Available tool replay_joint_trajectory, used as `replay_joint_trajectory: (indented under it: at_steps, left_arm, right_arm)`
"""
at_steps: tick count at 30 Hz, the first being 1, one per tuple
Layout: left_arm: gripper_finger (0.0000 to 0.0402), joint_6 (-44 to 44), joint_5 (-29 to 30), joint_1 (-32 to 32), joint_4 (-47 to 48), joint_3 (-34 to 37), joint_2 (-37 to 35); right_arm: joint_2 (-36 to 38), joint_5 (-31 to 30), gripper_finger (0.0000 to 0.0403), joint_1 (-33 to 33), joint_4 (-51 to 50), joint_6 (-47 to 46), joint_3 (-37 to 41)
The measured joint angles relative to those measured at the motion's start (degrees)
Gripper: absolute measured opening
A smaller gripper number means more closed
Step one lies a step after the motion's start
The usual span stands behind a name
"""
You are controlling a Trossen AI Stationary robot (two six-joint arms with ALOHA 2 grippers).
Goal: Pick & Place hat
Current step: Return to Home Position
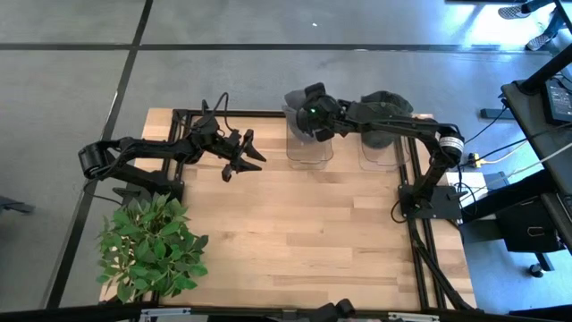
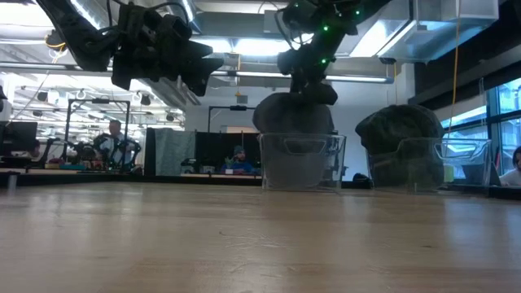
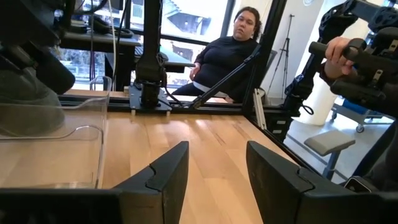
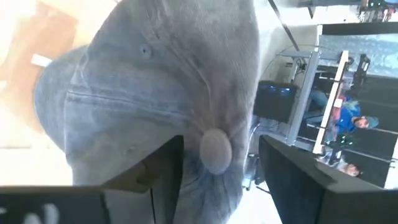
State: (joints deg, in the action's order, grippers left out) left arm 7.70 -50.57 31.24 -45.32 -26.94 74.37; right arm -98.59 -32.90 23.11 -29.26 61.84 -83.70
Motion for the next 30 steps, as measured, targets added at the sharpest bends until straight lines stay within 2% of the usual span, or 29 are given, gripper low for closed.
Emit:
replay_joint_trajectory:
  at_steps: [3, 10, 16, 19, 22, 24, 26, 27, 28, 30]
  left_arm:
    - [0.0157, -0.5, 0.0, 0.0, 0.3, 0.0, 0.0]
    - [0.0157, -1.0, 0.0, 0.0, 0.6, 0.0, 0.0]
    - [0.0156, -1.0, 0.0, 0.0, 0.6, 0.0, 0.0]
    - [0.0154, -1.0, 2.0, 0.0, 0.6, 0.0, 0.0]
    - [0.0153, 0.1, 2.5, 0.7, 0.7, 0.0, 0.0]
    - [0.0155, 1.4, -2.1, 2.0, 0.4, 0.4, 0.0]
    - [0.0156, 1.7, -8.0, 3.6, -2.7, 1.4, -1.0]
    - [0.0157, 3.1, -9.3, 4.3, -4.9, 2.2, -1.9]
    - [0.0157, 4.7, -9.3, 5.0, -7.1, 3.2, -2.8]
    - [0.0157, 6.5, -6.8, 6.2, -10.5, 6.3, -4.9]
  right_arm:
    - [0.0, 2.3, 0.0208, 0.0, -2.0, -2.0, -1.4]
    - [0.0, 9.9, 0.0209, 0.5, -15.5, -10.2, -8.1]
    - [0.0, 9.5, 0.0209, 1.2, -23.4, -15.0, -15.2]
    - [0.1, 10.7, 0.0209, 1.0, -25.5, -17.6, -19.9]
    - [0.1, 19.8, 0.0209, -0.1, -32.2, -24.2, -24.5]
    - [0.9, 31.4, 0.0209, -0.5, -37.1, -28.1, -25.5]
    - [3.4, 42.6, 0.0209, -0.7, -37.8, -30.5, -23.0]
    - [5.2, 46.1, 0.0209, -0.9, -37.1, -31.7, -20.6]
    - [7.4, 47.0, 0.0209, -1.3, -35.6, -33.2, -17.5]
    - [12.3, 42.9, 0.0209, -3.0, -28.6, -37.6, -9.4]
